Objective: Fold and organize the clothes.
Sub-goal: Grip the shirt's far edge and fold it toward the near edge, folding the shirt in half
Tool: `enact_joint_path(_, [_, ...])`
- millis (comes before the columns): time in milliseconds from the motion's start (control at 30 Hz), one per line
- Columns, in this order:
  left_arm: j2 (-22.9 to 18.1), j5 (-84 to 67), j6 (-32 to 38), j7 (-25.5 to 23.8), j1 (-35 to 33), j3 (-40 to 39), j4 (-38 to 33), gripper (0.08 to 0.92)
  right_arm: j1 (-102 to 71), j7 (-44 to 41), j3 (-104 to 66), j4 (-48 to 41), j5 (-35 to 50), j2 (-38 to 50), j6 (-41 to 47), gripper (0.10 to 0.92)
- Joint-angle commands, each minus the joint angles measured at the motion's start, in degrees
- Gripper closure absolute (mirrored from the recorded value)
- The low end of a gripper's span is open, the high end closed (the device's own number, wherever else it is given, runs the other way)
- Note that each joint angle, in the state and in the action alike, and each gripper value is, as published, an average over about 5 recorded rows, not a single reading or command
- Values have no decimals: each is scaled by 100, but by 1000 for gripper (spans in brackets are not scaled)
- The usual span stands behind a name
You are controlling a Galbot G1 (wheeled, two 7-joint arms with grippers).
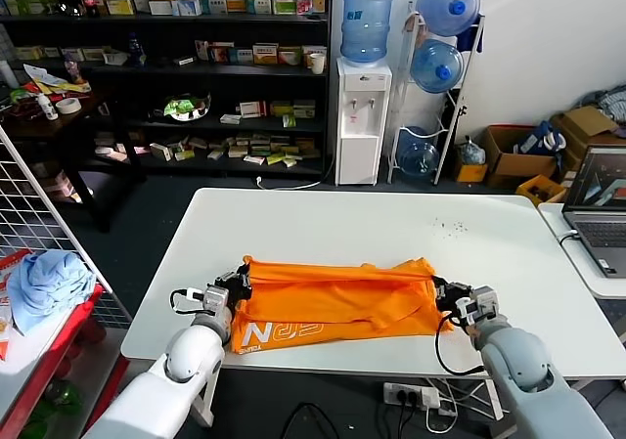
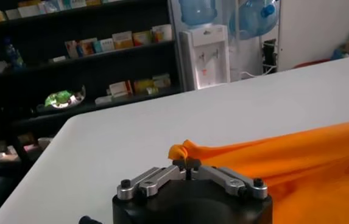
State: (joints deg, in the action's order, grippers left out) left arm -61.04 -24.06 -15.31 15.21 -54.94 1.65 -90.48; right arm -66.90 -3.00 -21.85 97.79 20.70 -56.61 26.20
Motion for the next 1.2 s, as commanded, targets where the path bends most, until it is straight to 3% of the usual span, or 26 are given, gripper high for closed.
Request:
enact_joint_path(33, [300,37,21,258,-1271,76,-1219,904,-1090,81,-189,799,-121,129,20,901])
enact_joint_path(367, [202,147,60,286,-1868,289,-1537,895,-1088,142,-154,744,-260,15,92,901])
enact_joint_path(500, [163,212,165,297,-2002,401,-1655,812,-1056,199,-143,771,-264,1,73,869])
enact_joint_path(700, [77,-82,193,409,-2010,606,-1597,640,-1070,231,-138,841,-237,4,54,706])
enact_joint_path(900, [-81,-1279,53,592,-1880,801,-1457,432,-1097,230,-131,841,-251,-3,60,533])
enact_joint_path(1200, [-306,-1925,-28,728,-1608,789,-1207,198,-1153,233,-134,865,-258,-10,61,275])
